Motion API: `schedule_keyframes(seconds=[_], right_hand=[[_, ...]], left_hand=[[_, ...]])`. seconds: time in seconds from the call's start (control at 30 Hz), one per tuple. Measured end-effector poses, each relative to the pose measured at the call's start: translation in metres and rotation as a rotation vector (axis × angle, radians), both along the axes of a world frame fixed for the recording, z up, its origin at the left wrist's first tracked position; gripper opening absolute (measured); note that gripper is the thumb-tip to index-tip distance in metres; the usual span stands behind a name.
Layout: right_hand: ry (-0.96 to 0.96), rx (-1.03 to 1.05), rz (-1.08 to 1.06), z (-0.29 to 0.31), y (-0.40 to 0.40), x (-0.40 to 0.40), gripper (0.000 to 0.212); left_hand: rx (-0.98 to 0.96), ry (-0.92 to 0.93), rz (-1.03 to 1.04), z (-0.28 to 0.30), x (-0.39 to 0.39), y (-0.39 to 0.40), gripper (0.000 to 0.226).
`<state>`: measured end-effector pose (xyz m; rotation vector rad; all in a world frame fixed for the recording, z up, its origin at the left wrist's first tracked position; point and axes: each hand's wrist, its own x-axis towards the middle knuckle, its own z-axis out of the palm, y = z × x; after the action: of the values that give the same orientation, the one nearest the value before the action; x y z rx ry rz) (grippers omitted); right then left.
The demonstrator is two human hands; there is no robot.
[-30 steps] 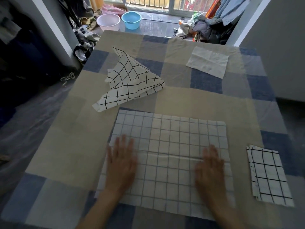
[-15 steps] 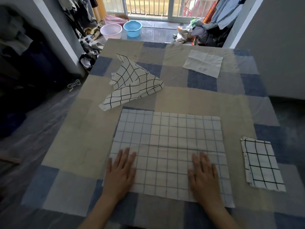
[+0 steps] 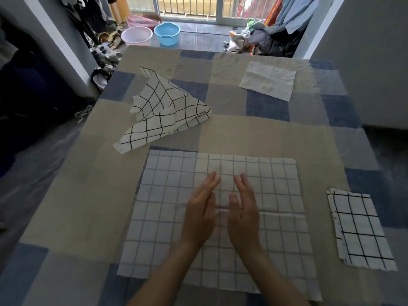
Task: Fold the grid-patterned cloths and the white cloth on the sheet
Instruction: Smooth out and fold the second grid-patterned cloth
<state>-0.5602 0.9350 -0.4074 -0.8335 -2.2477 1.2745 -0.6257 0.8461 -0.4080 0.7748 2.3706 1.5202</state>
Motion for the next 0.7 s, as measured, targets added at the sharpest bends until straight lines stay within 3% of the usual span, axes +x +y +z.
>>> schedule_keyframes(seconds=[0.13,0.23,0.4,0.5,0.6,0.7], right_hand=[[-0.409,0.414,0.141,-0.045,0.021,-0.025,0.056],[-0.574,0.554,0.186,-0.055,0.053,-0.006,0.059],[-0.693,0.546,-0.124,-0.039,0.113,0.043,0.061],[-0.569,0.519,-0.246,-0.026,0.120,0.041,0.060],[-0.403,0.545,-0.053,-0.025,0.094,-0.001,0.057],[-0.429,0.572,0.211,-0.038,0.066,-0.038,0.055]], left_hand=[[-0.520,0.205,-0.104,-0.035,-0.036,0.007,0.063],[-0.768,0.376,-0.162,-0.052,-0.055,-0.035,0.057],[-0.912,0.287,0.062,-0.050,-0.089,-0.098,0.060],[-0.867,0.269,0.166,-0.042,-0.100,-0.086,0.063],[-0.748,0.401,-0.051,-0.034,-0.091,-0.037,0.059],[-0.732,0.432,-0.223,-0.040,-0.076,0.007,0.058]])
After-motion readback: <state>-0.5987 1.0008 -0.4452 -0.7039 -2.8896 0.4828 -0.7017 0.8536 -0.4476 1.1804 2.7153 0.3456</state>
